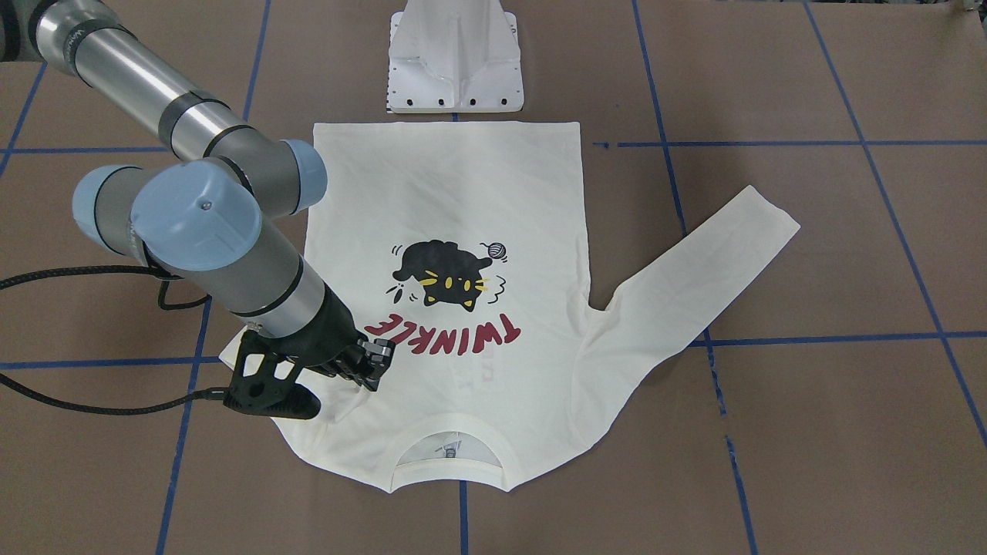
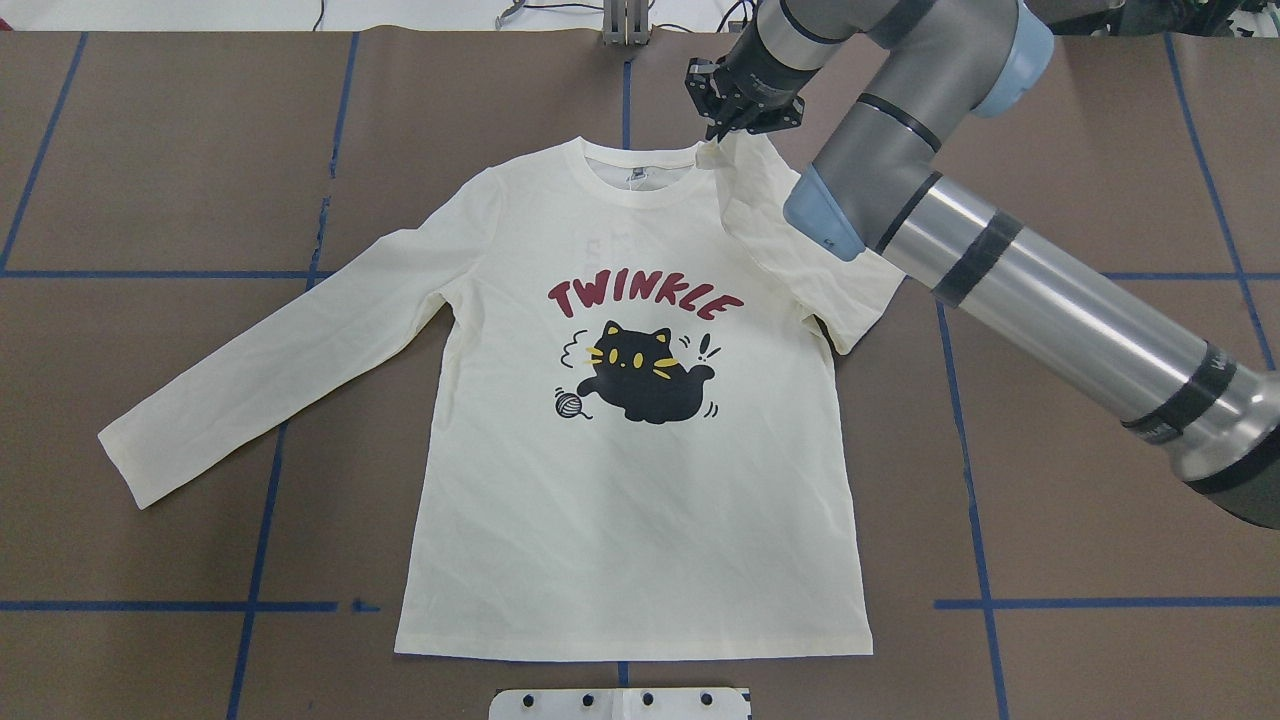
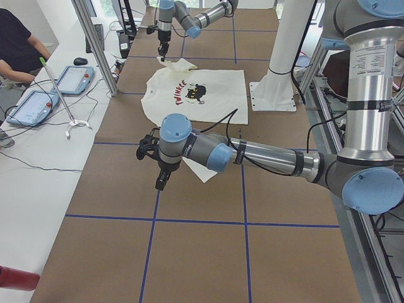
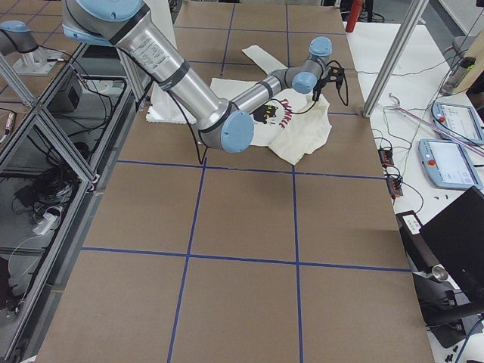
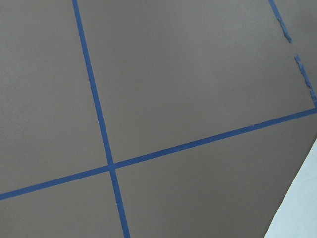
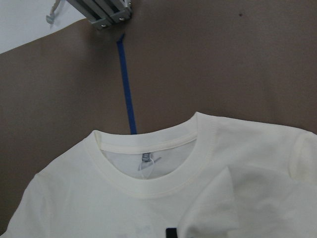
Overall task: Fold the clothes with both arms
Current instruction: 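Carry the grasped sleeve across the shirt toward the collar with the right gripper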
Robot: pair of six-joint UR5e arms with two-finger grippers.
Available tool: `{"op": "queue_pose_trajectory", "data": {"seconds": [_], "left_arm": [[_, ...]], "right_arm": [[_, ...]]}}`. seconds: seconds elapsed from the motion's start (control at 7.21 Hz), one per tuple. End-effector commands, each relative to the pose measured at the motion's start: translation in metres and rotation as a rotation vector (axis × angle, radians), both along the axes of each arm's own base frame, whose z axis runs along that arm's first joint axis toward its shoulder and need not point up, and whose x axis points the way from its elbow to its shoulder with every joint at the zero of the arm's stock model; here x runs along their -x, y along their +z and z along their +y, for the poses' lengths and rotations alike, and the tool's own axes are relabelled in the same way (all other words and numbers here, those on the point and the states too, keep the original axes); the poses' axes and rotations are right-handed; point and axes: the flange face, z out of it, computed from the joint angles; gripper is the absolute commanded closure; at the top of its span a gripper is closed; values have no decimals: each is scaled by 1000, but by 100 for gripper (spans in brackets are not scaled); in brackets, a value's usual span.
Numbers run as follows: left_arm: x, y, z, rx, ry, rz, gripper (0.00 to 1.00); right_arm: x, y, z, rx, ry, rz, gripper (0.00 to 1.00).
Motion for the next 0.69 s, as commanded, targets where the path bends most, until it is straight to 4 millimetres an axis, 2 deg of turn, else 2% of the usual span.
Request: {"op": "queue_pose_trajectory", "data": {"seconds": [0.0,0.14,0.28,0.42,0.55], "left_arm": [[0,0,0,0,0,0,0],[0,0,0,2,0,0,0],[0,0,0,2,0,0,0],[0,1,0,3,0,0,0],[0,0,0,3,-1,0,0]], "right_arm": [[51,-69,-4,-70,-22,-39,100],[81,-102,7,-111,-17,-42,100],[117,-111,21,-189,9,-68,100],[140,-113,32,-248,39,-94,100],[144,-115,36,-266,48,-106,100]]}}
